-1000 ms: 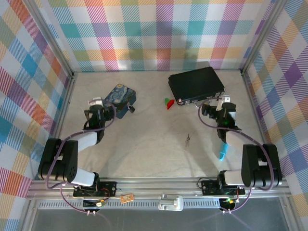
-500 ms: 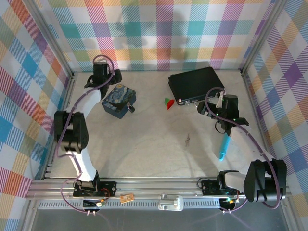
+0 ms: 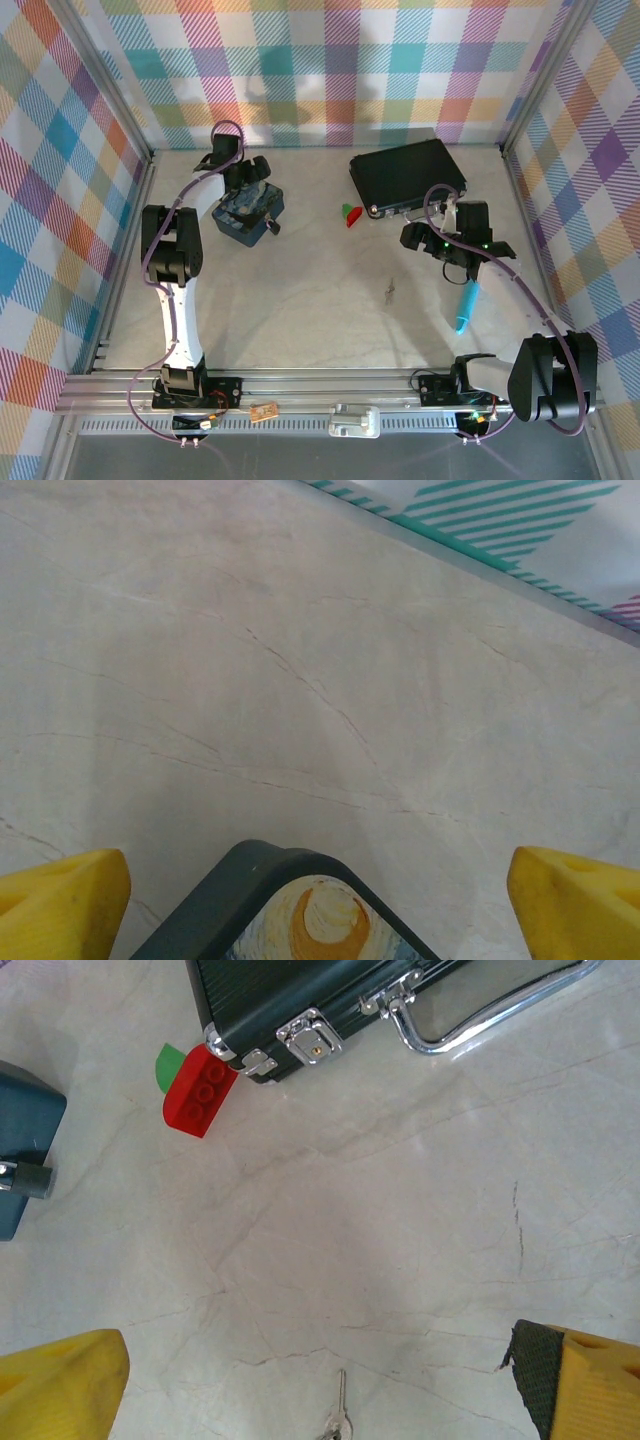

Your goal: Unlock a padlock with a key

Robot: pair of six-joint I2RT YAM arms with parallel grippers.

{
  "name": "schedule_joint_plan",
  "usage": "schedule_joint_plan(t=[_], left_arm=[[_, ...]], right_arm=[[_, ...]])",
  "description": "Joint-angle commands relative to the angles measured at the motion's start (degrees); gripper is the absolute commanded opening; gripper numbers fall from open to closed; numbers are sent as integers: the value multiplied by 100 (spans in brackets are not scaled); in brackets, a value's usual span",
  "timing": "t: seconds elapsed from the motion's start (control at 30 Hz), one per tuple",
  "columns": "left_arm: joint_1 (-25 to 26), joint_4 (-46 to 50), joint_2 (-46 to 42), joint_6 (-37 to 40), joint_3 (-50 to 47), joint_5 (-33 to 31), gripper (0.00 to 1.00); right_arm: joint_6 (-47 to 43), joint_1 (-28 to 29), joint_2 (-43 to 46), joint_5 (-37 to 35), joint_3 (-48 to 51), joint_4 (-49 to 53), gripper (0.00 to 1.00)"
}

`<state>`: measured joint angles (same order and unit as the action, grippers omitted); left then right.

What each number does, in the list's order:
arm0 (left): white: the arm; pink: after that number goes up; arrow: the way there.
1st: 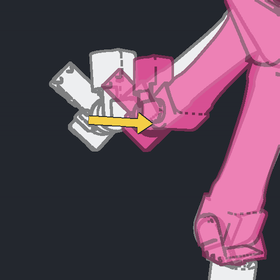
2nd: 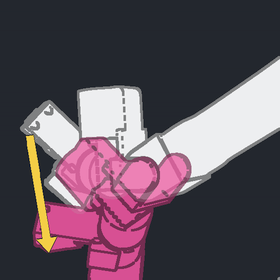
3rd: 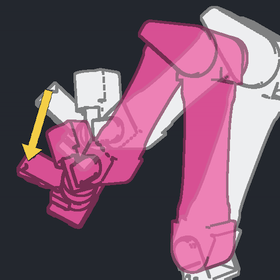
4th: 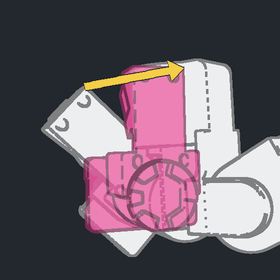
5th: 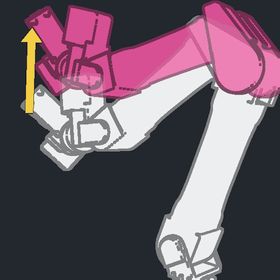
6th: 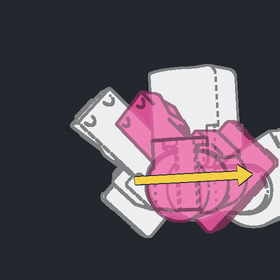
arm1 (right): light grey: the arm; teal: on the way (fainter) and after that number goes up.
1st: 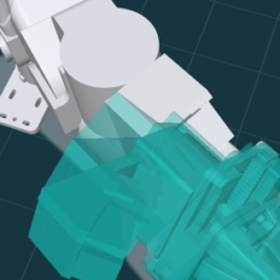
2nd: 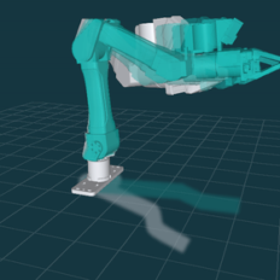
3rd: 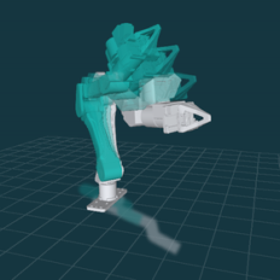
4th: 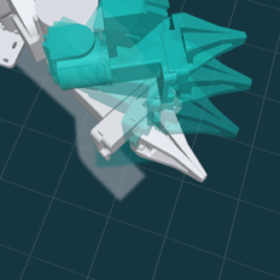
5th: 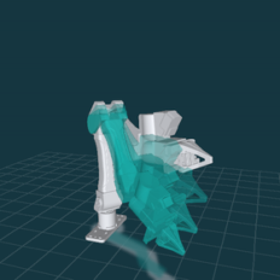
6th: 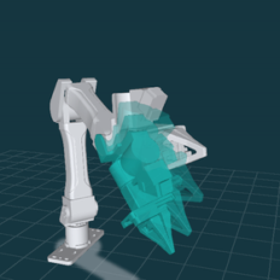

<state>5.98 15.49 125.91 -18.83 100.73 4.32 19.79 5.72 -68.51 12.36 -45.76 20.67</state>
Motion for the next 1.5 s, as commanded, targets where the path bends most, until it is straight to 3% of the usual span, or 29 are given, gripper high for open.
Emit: schedule_joint_plan(t=[0.0,0.33,0.57,0.77,0.9,1.13,1.33,1.47], left_arm=[[74,93,-66,97,-20,525,95],[444,-392,-518,317,-1003,851,94],[773,-763,-1031,-154,-1785,759,94],[996,-1252,-1328,-822,-2208,834,94],[1033,-1074,-1669,-718,-2084,627,95],[1033,-588,-2722,-359,-1987,384,97],[1269,-796,-3855,-763,-3082,728,97],[1884,-1171,-4486,-1334,-4127,491,96]], right_arm=[[90,44,22,161,107,36,99],[95,79,29,122,105,25,99],[217,155,75,144,272,206,99],[364,667,-26,-234,351,433,99],[428,1066,-151,-454,313,512,100],[566,1758,-631,-662,116,677,91],[872,2331,-1323,-1588,-195,1116,81],[946,2443,-1727,-1882,-411,1229,70]])
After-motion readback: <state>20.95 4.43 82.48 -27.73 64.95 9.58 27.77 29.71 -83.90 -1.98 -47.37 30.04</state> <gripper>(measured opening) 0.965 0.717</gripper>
